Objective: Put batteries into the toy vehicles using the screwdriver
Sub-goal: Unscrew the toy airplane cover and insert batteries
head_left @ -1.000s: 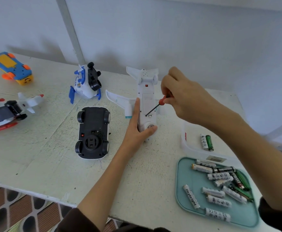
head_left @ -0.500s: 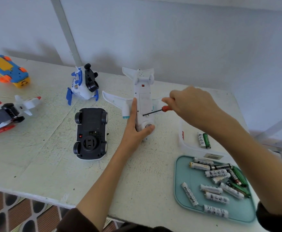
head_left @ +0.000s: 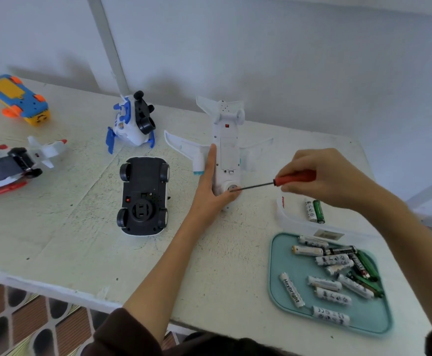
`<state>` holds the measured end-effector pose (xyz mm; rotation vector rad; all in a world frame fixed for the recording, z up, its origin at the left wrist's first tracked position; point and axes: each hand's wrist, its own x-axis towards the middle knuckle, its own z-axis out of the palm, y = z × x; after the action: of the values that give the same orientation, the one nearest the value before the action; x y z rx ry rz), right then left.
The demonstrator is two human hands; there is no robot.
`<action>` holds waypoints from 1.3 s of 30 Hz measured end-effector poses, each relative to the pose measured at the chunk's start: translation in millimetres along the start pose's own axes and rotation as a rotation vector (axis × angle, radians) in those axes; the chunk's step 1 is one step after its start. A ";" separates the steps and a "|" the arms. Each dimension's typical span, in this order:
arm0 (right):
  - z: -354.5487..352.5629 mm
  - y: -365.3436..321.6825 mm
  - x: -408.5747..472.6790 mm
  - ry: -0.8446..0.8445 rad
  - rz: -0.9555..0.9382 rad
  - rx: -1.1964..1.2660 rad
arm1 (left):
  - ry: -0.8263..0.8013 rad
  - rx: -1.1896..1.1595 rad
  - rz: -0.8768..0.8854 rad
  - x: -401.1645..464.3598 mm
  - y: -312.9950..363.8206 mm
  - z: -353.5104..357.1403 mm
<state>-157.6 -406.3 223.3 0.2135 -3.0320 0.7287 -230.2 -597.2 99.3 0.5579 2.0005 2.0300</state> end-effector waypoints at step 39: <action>30.5 -47.8 65.7 0.345 -0.211 0.300 | 0.041 0.042 0.175 -0.8 47.1 -16.1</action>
<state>-215.7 -470.8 220.8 0.3624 -2.5227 1.0718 -231.8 -613.8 146.1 0.7298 2.0892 2.1176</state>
